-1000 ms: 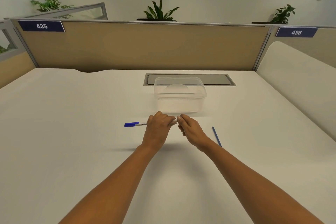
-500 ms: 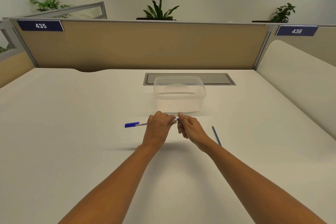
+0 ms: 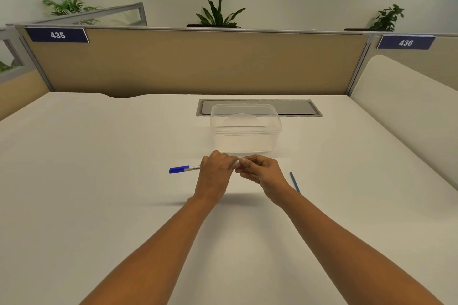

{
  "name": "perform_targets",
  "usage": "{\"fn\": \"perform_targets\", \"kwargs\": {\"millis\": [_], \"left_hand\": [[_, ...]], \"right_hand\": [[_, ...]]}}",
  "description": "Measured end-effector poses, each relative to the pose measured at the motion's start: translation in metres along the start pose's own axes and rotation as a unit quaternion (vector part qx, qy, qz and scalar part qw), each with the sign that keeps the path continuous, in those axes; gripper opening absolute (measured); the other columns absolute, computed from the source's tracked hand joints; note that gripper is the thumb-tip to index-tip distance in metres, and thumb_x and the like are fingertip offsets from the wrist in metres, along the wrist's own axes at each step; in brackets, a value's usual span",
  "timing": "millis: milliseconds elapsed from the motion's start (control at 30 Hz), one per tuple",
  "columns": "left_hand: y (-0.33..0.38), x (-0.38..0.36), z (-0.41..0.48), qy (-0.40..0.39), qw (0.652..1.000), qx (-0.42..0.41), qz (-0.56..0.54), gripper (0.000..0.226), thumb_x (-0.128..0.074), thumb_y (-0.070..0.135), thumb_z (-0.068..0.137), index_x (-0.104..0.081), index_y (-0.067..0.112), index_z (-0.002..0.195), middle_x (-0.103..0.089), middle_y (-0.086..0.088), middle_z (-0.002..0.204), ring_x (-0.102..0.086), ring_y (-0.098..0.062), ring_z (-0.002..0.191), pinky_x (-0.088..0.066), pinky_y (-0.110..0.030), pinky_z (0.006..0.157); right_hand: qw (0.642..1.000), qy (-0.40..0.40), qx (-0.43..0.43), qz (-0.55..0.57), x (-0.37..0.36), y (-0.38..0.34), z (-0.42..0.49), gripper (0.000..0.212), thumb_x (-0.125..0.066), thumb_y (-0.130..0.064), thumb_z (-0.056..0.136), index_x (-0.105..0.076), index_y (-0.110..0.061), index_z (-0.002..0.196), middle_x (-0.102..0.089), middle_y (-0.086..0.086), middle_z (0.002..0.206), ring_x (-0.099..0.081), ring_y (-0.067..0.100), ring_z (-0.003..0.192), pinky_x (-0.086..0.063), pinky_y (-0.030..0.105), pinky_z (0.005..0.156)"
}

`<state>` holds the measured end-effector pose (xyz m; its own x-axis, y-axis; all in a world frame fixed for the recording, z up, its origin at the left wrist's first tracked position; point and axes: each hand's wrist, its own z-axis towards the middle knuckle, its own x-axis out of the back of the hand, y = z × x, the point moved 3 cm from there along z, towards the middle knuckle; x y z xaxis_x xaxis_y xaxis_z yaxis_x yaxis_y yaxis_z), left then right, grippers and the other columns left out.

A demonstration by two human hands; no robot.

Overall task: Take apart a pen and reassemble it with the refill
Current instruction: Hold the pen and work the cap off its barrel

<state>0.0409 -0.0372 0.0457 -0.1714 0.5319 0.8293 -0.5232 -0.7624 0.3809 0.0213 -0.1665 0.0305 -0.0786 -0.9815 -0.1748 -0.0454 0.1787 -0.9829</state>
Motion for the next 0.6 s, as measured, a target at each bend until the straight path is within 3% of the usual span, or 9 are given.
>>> {"fn": "perform_targets", "kwargs": {"millis": [400,600], "left_hand": [[-0.0015,-0.0002,-0.0011,-0.005,1.000,-0.017,0.018,0.025,-0.038,0.024,0.095,-0.061,0.014,0.101,-0.067,-0.009,0.091,-0.050,-0.025,0.093,-0.033,-0.034,0.078],[0.0035,0.0049,0.0031,0.023,0.997,0.030,-0.062,0.026,-0.042,0.022,0.094,-0.063,0.011,0.106,-0.070,-0.012,0.097,-0.054,-0.027,0.094,-0.039,-0.038,0.082]], "right_hand": [[1.000,-0.021,-0.009,-0.001,-0.0011,0.0005,0.0000,0.014,-0.058,-0.012,0.088,-0.066,-0.001,0.089,-0.074,0.001,0.068,-0.072,0.010,0.070,-0.055,0.014,0.064],[1.000,0.006,0.014,0.008,-0.0053,-0.0041,-0.0008,0.015,-0.061,-0.023,0.086,-0.066,-0.011,0.094,-0.072,0.006,0.085,-0.071,0.014,0.078,-0.056,0.018,0.068]]}}
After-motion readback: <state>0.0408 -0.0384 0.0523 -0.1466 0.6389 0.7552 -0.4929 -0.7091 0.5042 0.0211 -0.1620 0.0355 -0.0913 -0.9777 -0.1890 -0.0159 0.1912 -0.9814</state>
